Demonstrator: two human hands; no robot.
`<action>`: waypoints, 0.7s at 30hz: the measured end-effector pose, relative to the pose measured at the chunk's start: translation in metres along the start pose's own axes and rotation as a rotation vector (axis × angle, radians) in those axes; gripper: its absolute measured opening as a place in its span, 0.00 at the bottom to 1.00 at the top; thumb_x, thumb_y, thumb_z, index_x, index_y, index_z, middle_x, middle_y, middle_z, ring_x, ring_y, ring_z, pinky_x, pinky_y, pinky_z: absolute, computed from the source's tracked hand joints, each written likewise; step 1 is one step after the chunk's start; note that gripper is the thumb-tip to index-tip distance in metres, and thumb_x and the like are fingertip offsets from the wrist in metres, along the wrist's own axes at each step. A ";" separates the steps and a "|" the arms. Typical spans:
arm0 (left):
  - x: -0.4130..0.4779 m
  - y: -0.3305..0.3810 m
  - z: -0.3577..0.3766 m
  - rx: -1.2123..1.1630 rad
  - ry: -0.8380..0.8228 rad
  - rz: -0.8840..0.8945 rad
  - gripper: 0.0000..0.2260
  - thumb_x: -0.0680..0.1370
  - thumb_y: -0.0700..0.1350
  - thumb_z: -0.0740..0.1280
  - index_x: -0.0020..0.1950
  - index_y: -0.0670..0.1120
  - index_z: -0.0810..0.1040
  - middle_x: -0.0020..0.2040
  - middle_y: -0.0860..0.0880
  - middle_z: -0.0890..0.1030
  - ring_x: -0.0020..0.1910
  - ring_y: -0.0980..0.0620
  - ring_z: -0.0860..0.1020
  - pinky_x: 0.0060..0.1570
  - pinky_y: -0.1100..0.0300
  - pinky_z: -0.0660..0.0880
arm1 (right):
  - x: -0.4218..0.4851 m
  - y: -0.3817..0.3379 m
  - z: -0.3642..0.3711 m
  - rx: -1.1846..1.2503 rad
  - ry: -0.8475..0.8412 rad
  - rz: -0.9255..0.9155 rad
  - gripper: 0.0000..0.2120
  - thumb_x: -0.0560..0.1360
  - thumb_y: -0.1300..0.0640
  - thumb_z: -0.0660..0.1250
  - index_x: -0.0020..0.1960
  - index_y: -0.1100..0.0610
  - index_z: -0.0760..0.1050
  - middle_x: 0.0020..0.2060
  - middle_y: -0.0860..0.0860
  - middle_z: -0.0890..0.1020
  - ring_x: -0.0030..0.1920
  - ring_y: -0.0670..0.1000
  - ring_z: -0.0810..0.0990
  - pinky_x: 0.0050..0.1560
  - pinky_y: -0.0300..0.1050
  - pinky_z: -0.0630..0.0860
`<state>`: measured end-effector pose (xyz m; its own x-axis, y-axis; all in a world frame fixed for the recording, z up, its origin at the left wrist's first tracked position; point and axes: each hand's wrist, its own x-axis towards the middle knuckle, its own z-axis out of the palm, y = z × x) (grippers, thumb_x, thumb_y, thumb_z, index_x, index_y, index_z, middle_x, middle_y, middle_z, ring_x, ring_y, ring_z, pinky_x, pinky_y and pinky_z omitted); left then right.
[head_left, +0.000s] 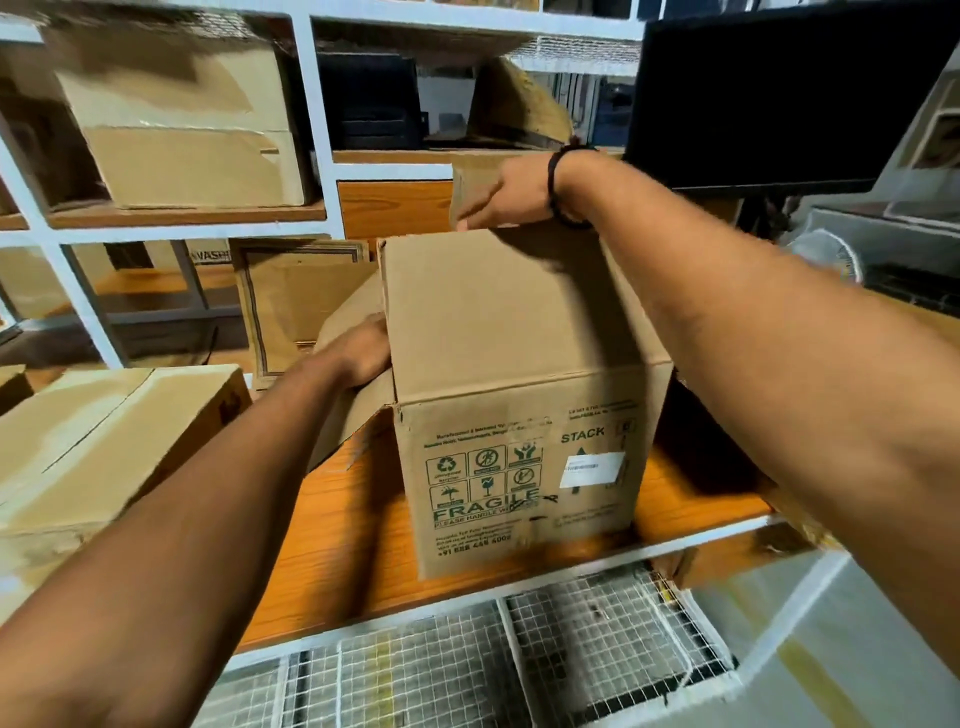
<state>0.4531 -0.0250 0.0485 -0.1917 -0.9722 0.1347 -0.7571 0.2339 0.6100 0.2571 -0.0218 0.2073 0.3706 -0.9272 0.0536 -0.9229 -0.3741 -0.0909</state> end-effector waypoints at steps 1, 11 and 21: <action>0.001 -0.001 0.000 -0.001 0.003 0.013 0.16 0.81 0.46 0.59 0.67 0.44 0.72 0.64 0.47 0.74 0.63 0.48 0.71 0.62 0.58 0.65 | -0.003 -0.002 -0.003 -0.026 -0.019 -0.008 0.23 0.79 0.41 0.58 0.72 0.45 0.65 0.70 0.48 0.68 0.71 0.53 0.64 0.71 0.52 0.59; 0.010 -0.004 -0.005 0.263 -0.067 0.005 0.21 0.83 0.47 0.50 0.71 0.39 0.68 0.74 0.38 0.64 0.73 0.41 0.60 0.72 0.52 0.58 | -0.063 -0.001 0.019 0.076 0.117 -0.028 0.25 0.83 0.53 0.52 0.78 0.45 0.50 0.78 0.50 0.44 0.77 0.52 0.45 0.74 0.49 0.41; 0.024 -0.009 0.000 0.316 -0.116 0.159 0.20 0.83 0.48 0.54 0.74 0.42 0.64 0.78 0.45 0.54 0.78 0.47 0.47 0.75 0.52 0.44 | -0.150 -0.002 0.073 -0.014 -0.031 0.058 0.32 0.81 0.49 0.56 0.77 0.41 0.39 0.77 0.46 0.37 0.77 0.51 0.41 0.75 0.55 0.42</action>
<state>0.4553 -0.0502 0.0462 -0.3784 -0.9193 0.1082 -0.8639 0.3927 0.3153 0.2111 0.1173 0.1269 0.3196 -0.9474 0.0184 -0.9441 -0.3200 -0.0785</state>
